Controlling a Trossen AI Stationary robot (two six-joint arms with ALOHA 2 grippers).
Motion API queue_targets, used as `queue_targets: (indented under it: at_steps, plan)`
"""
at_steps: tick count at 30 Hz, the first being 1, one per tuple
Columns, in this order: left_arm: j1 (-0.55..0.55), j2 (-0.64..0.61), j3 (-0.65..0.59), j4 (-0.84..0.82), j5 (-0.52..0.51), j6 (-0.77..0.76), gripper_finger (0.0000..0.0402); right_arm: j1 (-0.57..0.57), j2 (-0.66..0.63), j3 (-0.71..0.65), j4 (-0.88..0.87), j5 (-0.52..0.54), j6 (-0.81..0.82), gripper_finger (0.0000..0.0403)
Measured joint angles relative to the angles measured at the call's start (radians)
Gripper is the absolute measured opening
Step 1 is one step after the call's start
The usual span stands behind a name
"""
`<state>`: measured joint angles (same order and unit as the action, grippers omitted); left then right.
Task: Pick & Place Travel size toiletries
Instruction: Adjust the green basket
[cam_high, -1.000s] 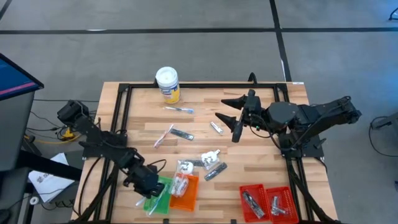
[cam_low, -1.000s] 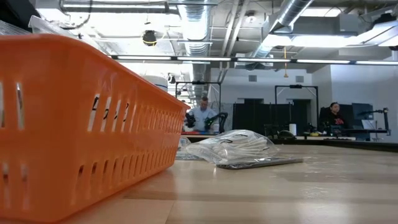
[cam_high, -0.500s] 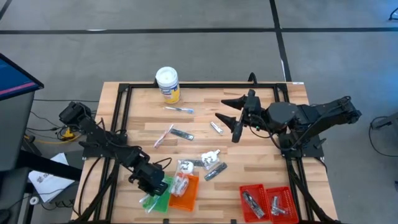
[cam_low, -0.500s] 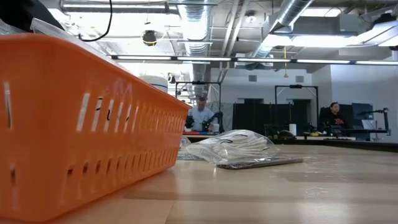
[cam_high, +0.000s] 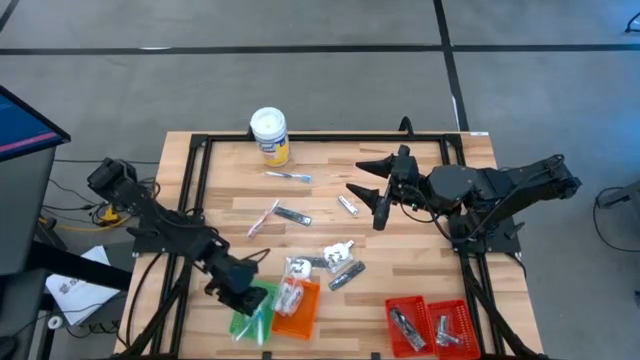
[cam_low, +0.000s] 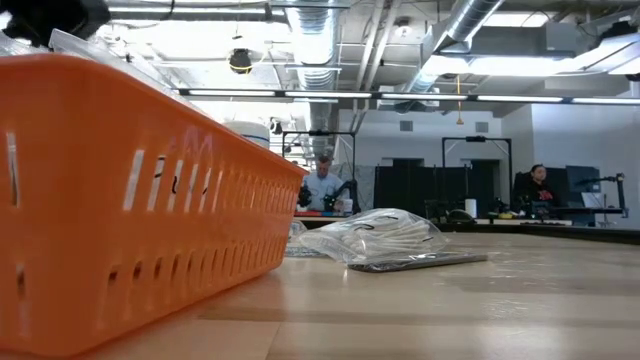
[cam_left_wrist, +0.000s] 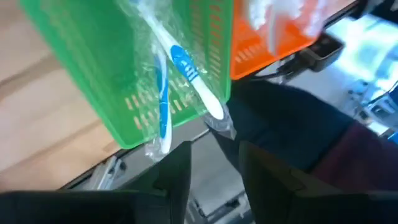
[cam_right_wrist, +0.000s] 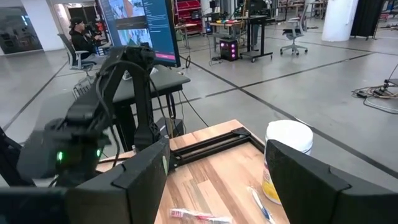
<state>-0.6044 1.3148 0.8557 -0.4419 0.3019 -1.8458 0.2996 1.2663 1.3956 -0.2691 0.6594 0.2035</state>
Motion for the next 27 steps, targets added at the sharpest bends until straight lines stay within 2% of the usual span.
queue_targets:
  at_steps: [4, 7, 10, 18, 23, 27]
  plan:
    - [0.023, -0.085, 0.001, -0.187, -0.080, -0.013, 0.0098, -0.001, 0.000, 0.000, 0.001, -0.002, 0.000, 0.0260]
    - [0.068, -0.106, 0.001, -0.317, -0.085, 0.025, 0.0053, -0.009, 0.000, 0.000, 0.005, -0.005, 0.000, 0.0260]
    - [0.128, -0.098, 0.000, -0.377, -0.089, 0.086, 0.0009, -0.019, 0.013, 0.000, 0.020, -0.005, 0.000, 0.0260]
    - [0.279, 0.033, -0.001, -0.400, -0.110, 0.245, 0.0001, -0.018, 0.060, -0.002, 0.022, -0.008, 0.007, 0.0260]
    - [0.300, 0.105, -0.001, -0.337, -0.057, 0.312, 0.0001, -0.008, 0.072, -0.001, 0.014, -0.009, 0.008, 0.0260]
    - [0.281, 0.121, -0.001, -0.301, -0.042, 0.297, 0.0001, -0.005, 0.073, -0.001, 0.014, -0.009, 0.008, 0.0260]
